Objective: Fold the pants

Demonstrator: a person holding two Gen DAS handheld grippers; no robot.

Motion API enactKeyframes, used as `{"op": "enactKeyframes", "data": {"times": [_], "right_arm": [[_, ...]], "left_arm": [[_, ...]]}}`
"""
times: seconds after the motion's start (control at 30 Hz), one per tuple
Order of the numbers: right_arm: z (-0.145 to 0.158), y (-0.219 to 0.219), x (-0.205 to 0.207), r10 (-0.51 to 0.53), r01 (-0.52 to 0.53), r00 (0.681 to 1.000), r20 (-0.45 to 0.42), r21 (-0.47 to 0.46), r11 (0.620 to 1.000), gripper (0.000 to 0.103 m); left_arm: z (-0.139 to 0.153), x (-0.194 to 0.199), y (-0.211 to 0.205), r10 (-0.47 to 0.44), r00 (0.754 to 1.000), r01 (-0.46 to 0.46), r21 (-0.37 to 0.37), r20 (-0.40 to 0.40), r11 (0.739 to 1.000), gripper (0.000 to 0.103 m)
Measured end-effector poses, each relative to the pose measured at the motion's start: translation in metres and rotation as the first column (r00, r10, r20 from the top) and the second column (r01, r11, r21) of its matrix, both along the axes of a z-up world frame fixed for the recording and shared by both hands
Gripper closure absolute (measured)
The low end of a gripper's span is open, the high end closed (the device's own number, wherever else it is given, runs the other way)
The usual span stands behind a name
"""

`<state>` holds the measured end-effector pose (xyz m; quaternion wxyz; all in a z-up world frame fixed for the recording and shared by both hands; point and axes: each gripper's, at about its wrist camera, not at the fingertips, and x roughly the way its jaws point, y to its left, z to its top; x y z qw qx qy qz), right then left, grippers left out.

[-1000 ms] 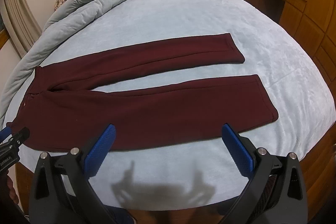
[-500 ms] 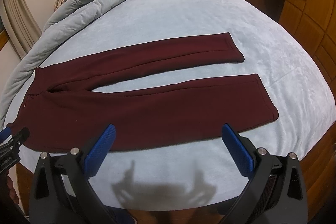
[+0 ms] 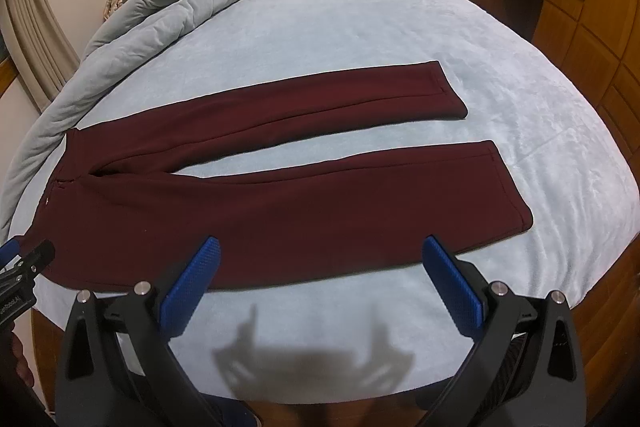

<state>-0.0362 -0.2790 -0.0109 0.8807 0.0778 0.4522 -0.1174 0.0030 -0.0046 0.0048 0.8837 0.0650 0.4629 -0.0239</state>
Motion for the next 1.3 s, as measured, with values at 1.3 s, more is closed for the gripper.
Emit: {"op": "enactKeyframes", "data": {"times": [1.3], "right_arm": [[-0.091, -0.281, 0.271, 0.120, -0.086, 0.957, -0.266, 0.134, 0.987, 0.003]], "left_arm": [[-0.027, 0.250, -0.147, -0.279, 0.960, 0.271, -0.231, -0.003, 0.934, 0.004]]}}
